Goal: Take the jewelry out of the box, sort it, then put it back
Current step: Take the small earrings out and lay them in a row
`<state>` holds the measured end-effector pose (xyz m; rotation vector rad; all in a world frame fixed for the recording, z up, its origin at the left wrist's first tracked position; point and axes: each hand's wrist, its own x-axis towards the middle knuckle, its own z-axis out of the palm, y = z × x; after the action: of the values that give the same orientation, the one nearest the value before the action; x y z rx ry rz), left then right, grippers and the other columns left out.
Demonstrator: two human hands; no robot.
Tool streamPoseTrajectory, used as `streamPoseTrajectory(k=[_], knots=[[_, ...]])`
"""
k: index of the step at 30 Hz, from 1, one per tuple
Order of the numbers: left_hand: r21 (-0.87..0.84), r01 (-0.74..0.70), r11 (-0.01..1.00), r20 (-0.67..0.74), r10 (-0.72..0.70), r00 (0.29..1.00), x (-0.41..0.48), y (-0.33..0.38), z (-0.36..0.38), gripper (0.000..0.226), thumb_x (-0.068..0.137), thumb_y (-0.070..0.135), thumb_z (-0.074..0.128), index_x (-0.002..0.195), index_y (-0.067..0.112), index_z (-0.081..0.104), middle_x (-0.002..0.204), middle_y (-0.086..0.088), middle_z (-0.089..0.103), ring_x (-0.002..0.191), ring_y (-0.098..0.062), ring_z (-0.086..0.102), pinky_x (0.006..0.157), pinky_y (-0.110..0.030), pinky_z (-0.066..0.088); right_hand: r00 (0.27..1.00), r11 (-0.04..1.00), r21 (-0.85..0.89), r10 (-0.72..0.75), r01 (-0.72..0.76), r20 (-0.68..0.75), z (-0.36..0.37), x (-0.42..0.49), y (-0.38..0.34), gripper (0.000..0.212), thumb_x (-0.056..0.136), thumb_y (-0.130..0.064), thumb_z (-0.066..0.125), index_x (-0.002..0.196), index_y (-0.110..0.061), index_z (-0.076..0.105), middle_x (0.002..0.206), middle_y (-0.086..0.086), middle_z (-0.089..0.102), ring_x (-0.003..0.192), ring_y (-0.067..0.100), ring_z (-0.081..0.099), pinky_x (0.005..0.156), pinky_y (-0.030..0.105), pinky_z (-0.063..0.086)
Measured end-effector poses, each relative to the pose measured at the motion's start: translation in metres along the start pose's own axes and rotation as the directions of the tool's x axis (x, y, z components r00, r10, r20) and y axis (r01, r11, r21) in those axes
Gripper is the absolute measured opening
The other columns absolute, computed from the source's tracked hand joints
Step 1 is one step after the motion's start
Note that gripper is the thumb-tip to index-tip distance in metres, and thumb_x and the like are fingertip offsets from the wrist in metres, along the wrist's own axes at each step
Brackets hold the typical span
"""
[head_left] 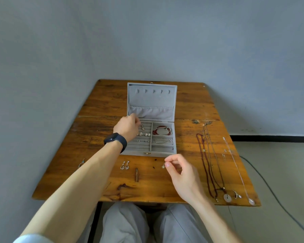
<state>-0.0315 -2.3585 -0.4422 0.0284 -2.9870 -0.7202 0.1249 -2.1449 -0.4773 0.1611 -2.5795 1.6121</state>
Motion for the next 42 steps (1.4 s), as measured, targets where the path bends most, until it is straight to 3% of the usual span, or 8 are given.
streamPoseTrajectory(k=[7, 15, 21, 25, 28, 32, 39, 42], knots=[[0.081, -0.032, 0.996, -0.012, 0.033, 0.999, -0.007, 0.003, -0.013, 0.022, 0.099, 0.031, 0.058, 0.114, 0.021, 0.070, 0.109, -0.005, 0.068, 0.095, -0.024, 0.063, 0.070, -0.031, 0.050, 0.997, 0.999, -0.002, 0.049, -0.049, 0.057, 0.015, -0.004, 0.008, 0.013, 0.096, -0.021, 0.064, 0.099, -0.034, 0.066, 0.090, -0.026, 0.069, 0.092, -0.010, 0.062, 0.073, 0.003, 0.044], [0.322, 0.086, 0.943, -0.089, -0.060, 0.994, 0.007, 0.016, 0.014, 0.031, 0.098, 0.037, 0.061, 0.112, 0.012, 0.071, 0.112, -0.011, 0.067, 0.108, -0.031, 0.056, 0.079, -0.040, 0.052, 0.999, 0.998, 0.043, 0.042, -0.044, 0.029, 0.019, -0.011, 0.027, 0.013, 0.096, -0.019, 0.064, 0.098, -0.031, 0.067, 0.089, -0.024, 0.069, 0.087, -0.001, 0.065, 0.072, 0.008, 0.046], [0.276, 0.132, 0.952, -0.112, -0.105, 0.988, 0.007, 0.018, 0.026, 0.024, 0.097, 0.026, 0.060, 0.111, 0.009, 0.068, 0.109, -0.014, 0.067, 0.103, -0.034, 0.058, 0.079, -0.042, 0.052, 1.000, 1.000, 0.031, -0.001, 0.001, -0.009, 0.023, -0.018, 0.034, 0.011, 0.095, -0.022, 0.065, 0.100, -0.031, 0.067, 0.090, -0.020, 0.069, 0.089, 0.003, 0.066, 0.072, 0.011, 0.048], [0.179, 0.128, 0.976, -0.088, -0.113, 0.990, 0.006, 0.022, 0.021, 0.022, 0.099, 0.026, 0.054, 0.111, 0.014, 0.069, 0.105, -0.011, 0.068, 0.098, -0.033, 0.060, 0.083, -0.044, 0.056, 0.999, 1.000, 0.027, -0.016, 0.017, -0.029, 0.025, -0.019, 0.038, 0.011, 0.095, -0.022, 0.066, 0.101, -0.031, 0.069, 0.092, -0.022, 0.069, 0.091, 0.002, 0.066, 0.072, 0.009, 0.048], [-0.141, 0.114, 0.983, -0.068, -0.125, 0.990, 0.001, 0.024, 0.010, 0.020, 0.099, 0.031, 0.055, 0.110, 0.020, 0.066, 0.102, -0.005, 0.068, 0.093, -0.027, 0.064, 0.079, -0.036, 0.056, 0.998, 0.999, 0.013, -0.029, 0.029, -0.057, 0.025, -0.019, 0.040, 0.012, 0.094, -0.021, 0.068, 0.101, -0.031, 0.071, 0.092, -0.023, 0.070, 0.090, 0.000, 0.066, 0.073, 0.009, 0.048], [-0.481, 0.013, 0.877, -0.078, -0.057, 0.995, -0.031, 0.016, -0.012, 0.011, 0.095, 0.031, 0.065, 0.098, 0.020, 0.065, 0.090, 0.002, 0.066, 0.082, -0.014, 0.062, 0.062, -0.015, 0.046, 0.996, 0.997, -0.059, -0.047, 0.043, -0.074, 0.028, -0.017, 0.040, 0.012, 0.092, -0.025, 0.070, 0.100, -0.034, 0.071, 0.089, -0.024, 0.071, 0.088, -0.003, 0.066, 0.072, 0.011, 0.051], [-0.529, 0.027, 0.848, 0.086, 0.022, 0.996, -0.121, -0.019, -0.012, 0.009, 0.090, 0.035, 0.071, 0.090, 0.026, 0.068, 0.079, 0.007, 0.072, 0.070, -0.003, 0.066, 0.062, -0.014, 0.048, 0.997, 0.994, -0.077, -0.074, 0.074, 0.009, 0.040, -0.016, 0.029, 0.011, 0.094, -0.024, 0.068, 0.100, -0.032, 0.072, 0.092, -0.024, 0.070, 0.091, -0.005, 0.064, 0.076, 0.010, 0.049], [-0.461, 0.046, 0.886, 0.198, 0.052, 0.979, -0.143, -0.027, 0.000, 0.014, 0.091, 0.031, 0.071, 0.104, 0.025, 0.069, 0.094, 0.008, 0.072, 0.084, -0.004, 0.066, 0.074, -0.024, 0.056, 0.993, 0.989, -0.105, -0.091, 0.099, 0.079, 0.050, -0.015, 0.021, 0.012, 0.095, -0.025, 0.065, 0.102, -0.033, 0.071, 0.093, -0.023, 0.071, 0.093, -0.004, 0.063, 0.080, 0.014, 0.050]])
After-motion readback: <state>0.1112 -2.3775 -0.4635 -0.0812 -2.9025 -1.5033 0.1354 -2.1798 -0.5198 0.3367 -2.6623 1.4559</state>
